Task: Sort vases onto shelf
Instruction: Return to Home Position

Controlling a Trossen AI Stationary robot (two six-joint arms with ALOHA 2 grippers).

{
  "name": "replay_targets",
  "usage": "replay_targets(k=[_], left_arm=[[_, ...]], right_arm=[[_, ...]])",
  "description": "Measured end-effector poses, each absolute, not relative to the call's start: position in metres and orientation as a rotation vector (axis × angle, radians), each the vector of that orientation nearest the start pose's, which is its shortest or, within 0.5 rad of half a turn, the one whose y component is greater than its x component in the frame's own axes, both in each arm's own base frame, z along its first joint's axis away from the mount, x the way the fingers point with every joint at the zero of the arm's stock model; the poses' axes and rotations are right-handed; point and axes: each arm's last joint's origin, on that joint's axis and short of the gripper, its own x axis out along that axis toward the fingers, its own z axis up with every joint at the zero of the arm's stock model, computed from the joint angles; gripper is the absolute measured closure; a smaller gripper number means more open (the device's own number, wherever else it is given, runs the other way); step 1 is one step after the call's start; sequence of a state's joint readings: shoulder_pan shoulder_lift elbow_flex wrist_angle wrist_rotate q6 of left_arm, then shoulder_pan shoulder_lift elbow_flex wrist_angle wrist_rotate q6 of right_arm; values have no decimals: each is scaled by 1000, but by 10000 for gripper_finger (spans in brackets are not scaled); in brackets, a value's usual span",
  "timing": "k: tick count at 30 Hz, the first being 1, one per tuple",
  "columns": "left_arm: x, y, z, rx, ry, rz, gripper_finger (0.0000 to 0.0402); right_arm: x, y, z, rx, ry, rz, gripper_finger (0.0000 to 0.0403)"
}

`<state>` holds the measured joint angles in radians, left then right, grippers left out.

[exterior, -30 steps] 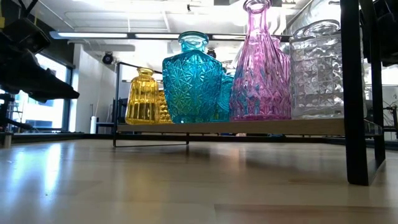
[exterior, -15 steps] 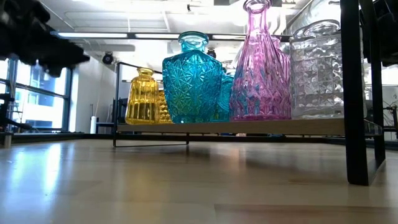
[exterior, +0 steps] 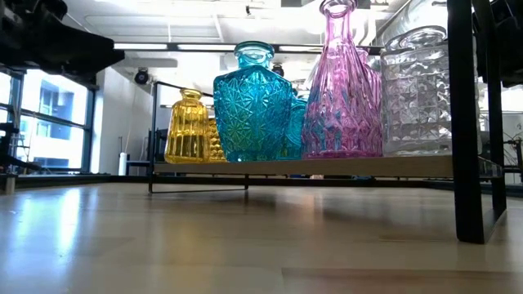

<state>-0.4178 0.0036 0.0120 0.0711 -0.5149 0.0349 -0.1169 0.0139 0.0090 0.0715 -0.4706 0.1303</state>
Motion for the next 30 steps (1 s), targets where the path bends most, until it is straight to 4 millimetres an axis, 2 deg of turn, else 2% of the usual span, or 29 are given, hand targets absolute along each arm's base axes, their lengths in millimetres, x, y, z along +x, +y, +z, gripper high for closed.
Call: replay_targets(k=[3, 30], left_arm=[[92, -23, 174, 59, -66, 77, 259], [93, -24, 172, 33, -49, 70, 259]], right_arm=[[96, 2, 172, 109, -41, 357, 403], [96, 2, 172, 109, -41, 357, 403]])
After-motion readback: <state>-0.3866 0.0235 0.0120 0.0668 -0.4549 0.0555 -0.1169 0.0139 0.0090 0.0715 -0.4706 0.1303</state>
